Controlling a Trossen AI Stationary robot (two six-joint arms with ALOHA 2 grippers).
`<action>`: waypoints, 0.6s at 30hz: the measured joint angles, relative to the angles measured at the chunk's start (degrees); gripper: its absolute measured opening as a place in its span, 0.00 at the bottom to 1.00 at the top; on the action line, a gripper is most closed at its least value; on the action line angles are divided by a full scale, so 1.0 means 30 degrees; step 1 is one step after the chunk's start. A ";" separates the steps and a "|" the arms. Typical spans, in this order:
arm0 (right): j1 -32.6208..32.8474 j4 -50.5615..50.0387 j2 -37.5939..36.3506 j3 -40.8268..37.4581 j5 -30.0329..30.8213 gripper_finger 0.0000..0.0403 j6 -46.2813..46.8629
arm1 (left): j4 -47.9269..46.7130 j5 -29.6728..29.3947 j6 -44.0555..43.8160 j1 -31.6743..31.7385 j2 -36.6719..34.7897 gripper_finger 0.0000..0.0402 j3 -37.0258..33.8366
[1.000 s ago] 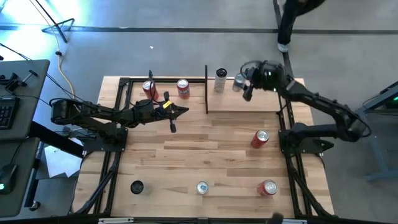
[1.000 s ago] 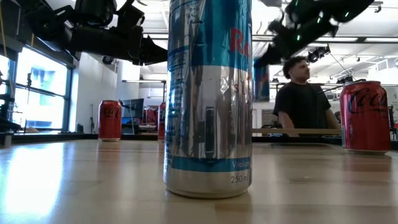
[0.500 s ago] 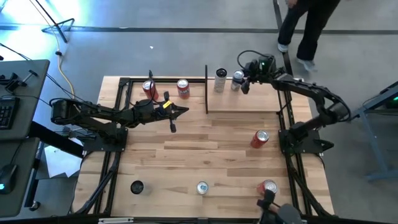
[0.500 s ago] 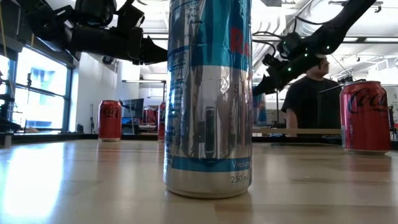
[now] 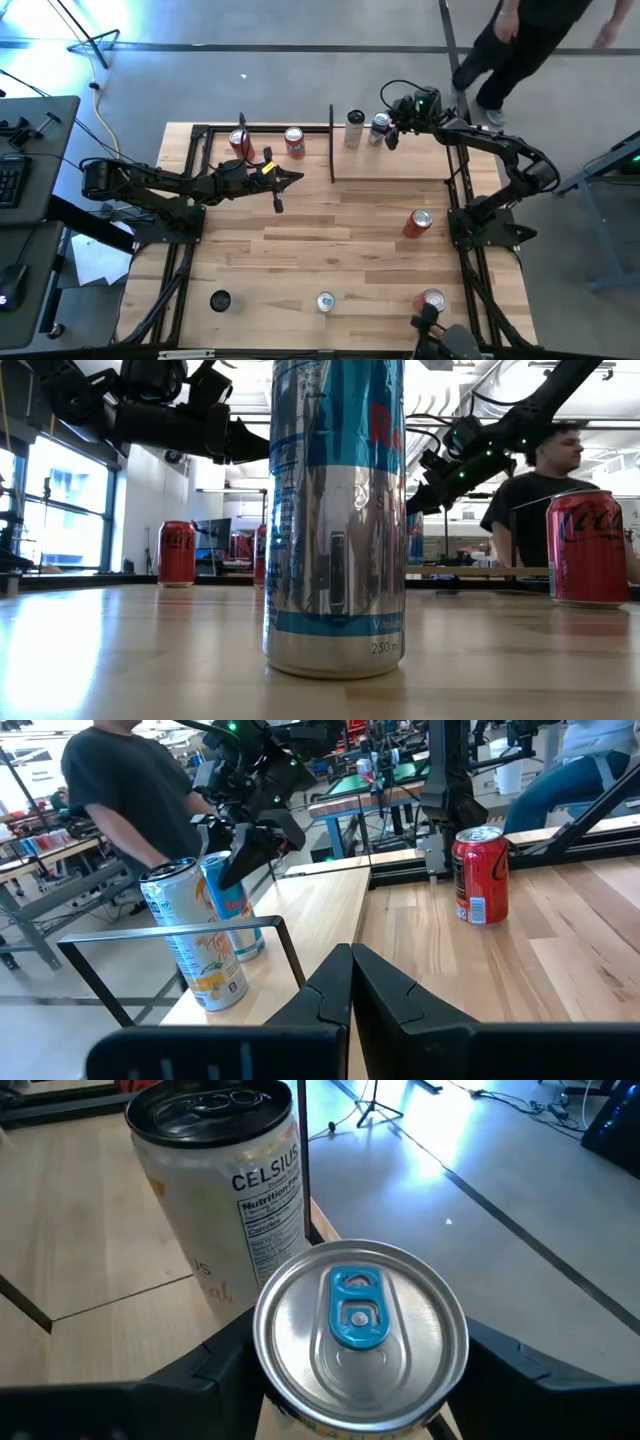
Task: Place canned beverage on shelf
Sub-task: Put the top blue soda can on the shelf
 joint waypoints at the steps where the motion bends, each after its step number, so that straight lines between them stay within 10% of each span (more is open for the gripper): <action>1: 0.0007 -0.0020 0.0000 0.0000 0.0006 0.62 0.0000 | 0.0000 -0.0001 0.0000 0.0000 0.0000 0.00 0.0000; 18: 0.0051 -0.0531 -0.2426 -0.0007 0.0786 0.71 0.0391 | -0.0015 -0.0007 0.0117 0.0000 0.0000 0.00 0.0000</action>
